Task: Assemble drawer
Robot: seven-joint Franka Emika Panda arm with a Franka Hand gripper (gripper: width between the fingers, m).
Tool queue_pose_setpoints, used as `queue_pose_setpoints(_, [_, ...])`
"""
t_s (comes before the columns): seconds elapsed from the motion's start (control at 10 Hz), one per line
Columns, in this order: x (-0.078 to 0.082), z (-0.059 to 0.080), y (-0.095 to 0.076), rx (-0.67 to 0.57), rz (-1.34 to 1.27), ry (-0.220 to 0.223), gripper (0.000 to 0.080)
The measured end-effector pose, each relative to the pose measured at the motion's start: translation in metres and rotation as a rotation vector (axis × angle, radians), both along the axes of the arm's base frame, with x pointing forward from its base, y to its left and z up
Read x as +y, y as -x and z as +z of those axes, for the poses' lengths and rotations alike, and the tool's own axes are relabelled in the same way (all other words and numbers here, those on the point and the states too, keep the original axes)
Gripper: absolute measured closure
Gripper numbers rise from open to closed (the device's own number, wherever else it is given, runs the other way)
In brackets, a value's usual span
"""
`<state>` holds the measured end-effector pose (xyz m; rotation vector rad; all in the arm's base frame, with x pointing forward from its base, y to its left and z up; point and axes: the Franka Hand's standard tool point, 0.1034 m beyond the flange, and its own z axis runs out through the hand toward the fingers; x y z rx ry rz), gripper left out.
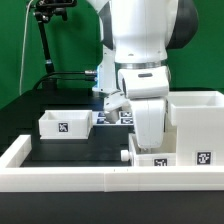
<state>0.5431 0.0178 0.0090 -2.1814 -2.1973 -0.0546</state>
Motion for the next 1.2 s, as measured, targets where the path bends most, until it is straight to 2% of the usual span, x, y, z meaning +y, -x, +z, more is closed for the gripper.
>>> queue_pose_setpoints(0.4, [0.000, 0.000, 0.000, 0.000, 0.000, 0.000, 0.0758])
queue_pose_setpoints(0.5, [0.000, 0.001, 0.000, 0.000, 0.001, 0.001, 0.0662])
queue_pose_setpoints(0.6, [-0.001, 0.008, -0.001, 0.005, 0.003, 0.007, 0.0662])
queue_pose_setpoints(0.8, [-0.004, 0.026, -0.005, 0.003, 0.005, 0.021, 0.0293])
queue_pose_setpoints(0.9, [-0.006, 0.033, -0.006, 0.003, 0.005, 0.026, 0.0195])
queue_pose_setpoints(1.2, [-0.026, 0.047, -0.011, -0.005, 0.013, 0.039, 0.0152])
